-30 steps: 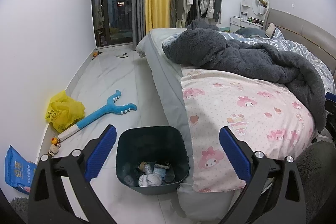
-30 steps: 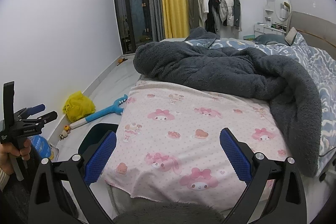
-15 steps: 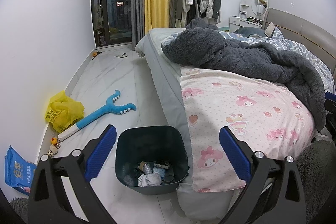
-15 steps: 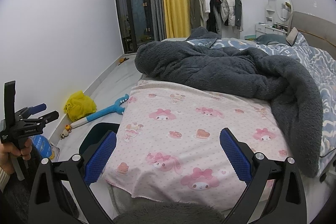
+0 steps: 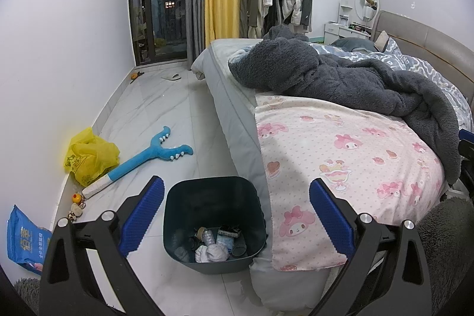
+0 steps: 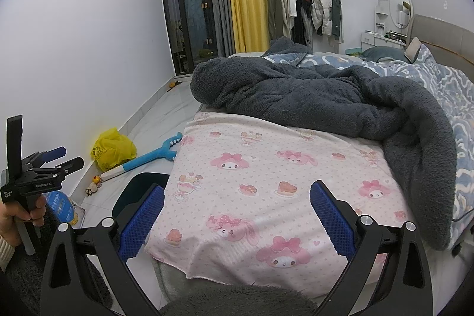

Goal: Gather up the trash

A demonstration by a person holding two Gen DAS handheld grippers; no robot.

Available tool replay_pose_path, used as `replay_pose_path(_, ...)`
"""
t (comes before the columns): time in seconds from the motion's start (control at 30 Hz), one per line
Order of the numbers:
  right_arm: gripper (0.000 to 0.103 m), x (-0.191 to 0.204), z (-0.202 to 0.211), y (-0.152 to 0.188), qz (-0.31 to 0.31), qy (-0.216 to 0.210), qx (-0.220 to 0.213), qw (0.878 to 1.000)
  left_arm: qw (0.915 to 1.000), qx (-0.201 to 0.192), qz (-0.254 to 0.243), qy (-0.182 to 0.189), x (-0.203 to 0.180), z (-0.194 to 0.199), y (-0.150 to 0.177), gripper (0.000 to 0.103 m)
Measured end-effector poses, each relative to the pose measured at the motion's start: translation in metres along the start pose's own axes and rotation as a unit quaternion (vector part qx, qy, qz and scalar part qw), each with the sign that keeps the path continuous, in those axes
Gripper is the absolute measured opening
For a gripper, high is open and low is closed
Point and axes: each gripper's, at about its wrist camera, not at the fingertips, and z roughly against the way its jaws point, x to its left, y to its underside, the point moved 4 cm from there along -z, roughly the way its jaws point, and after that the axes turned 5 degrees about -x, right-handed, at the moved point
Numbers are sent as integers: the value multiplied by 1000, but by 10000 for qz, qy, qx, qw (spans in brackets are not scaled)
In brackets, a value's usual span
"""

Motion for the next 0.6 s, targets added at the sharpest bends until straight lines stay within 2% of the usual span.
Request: replay_pose_path(0.6, 100, 2, 0, 0, -4, 5, 4, 10000, 10000, 5, 2, 6, 1, 0, -2, 100)
